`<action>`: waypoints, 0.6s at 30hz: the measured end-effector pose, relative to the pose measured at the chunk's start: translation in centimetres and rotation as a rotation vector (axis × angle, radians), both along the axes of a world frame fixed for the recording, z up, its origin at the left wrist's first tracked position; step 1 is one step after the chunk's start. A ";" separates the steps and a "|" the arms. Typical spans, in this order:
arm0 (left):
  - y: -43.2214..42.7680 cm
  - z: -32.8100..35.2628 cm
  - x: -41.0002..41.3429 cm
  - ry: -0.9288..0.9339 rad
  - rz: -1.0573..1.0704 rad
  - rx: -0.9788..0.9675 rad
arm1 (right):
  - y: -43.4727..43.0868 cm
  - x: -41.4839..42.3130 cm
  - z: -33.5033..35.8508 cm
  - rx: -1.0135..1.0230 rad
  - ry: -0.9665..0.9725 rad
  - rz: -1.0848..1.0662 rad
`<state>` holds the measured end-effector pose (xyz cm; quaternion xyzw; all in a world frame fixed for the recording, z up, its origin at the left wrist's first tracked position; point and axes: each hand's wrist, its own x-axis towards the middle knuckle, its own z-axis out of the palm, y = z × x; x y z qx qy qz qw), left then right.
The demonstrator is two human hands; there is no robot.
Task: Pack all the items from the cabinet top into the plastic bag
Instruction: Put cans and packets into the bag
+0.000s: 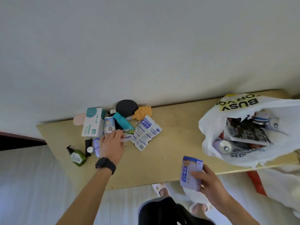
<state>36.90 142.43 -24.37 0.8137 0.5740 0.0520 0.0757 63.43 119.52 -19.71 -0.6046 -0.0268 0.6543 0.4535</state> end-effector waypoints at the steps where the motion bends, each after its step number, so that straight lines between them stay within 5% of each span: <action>1: -1.7 1.1 0.7 -0.078 -0.112 0.116 | -0.4 0.5 0.4 0.028 0.087 -0.023; 6: -9.4 5.2 5.5 -0.304 -0.425 0.482 | -1.4 3.6 2.7 0.151 0.399 -0.156; 18: -17.3 7.0 20.0 -0.346 -0.743 0.450 | -6.6 12.5 5.7 0.355 0.511 -0.361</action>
